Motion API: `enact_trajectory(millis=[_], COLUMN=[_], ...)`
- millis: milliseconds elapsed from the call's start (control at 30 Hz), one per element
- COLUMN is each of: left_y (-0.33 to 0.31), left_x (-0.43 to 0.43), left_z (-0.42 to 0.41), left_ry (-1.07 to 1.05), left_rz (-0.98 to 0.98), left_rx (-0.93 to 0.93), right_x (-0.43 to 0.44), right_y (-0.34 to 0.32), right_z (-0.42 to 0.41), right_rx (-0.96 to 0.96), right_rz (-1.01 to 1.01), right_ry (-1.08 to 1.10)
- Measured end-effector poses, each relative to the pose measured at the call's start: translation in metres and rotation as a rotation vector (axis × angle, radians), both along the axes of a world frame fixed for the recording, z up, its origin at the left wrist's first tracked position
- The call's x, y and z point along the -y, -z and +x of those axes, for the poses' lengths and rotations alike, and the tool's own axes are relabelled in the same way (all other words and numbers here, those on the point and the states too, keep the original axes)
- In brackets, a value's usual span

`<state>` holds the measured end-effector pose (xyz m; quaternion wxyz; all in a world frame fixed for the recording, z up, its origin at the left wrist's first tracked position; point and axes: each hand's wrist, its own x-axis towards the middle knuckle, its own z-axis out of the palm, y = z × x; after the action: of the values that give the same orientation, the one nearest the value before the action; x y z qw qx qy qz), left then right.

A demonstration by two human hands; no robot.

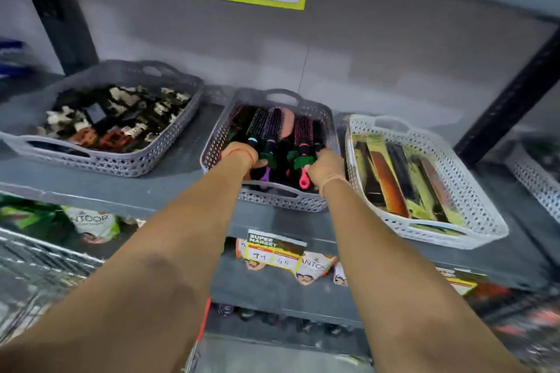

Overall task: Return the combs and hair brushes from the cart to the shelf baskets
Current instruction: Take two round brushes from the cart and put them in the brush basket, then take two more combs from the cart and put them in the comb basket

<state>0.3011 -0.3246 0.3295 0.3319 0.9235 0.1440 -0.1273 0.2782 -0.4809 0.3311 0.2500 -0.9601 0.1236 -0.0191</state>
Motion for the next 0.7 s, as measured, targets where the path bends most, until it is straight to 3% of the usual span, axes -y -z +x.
enact_trajectory(millis=[100, 267, 400, 467, 567, 633, 700], left_y=[0.002, -0.013, -0.021, -0.006, 0.039, 0.08, 0.123], left_x=[0.003, 0.001, -0.06, -0.108, -0.178, -0.224, -0.26], left_z=[-0.003, -0.025, -0.068, -0.096, -0.136, -0.163, -0.192], left_ry=[-0.053, -0.047, -0.117, -0.25, -0.519, -0.667, -0.751], left_rz=[0.044, 0.01, -0.155, -0.234, -0.46, -0.526, -0.541], left_rx=[0.041, 0.254, 0.595, 0.657, 0.485, 0.295, 0.102], right_x=[-0.009, -0.013, -0.041, -0.073, -0.147, -0.204, -0.251], right_y=[0.002, -0.003, -0.011, -0.014, -0.013, 0.003, 0.03], right_z=[-0.002, -0.013, -0.031, -0.042, -0.07, -0.091, -0.11], right_rx=[-0.076, -0.02, 0.31, 0.606, 0.954, 0.88, 0.612], right_rz=[-0.184, -0.209, -0.214, -0.102, 0.201, 0.356, 0.41], right_ry=[-0.034, 0.025, 0.037, -0.068, -0.331, -0.535, -0.696])
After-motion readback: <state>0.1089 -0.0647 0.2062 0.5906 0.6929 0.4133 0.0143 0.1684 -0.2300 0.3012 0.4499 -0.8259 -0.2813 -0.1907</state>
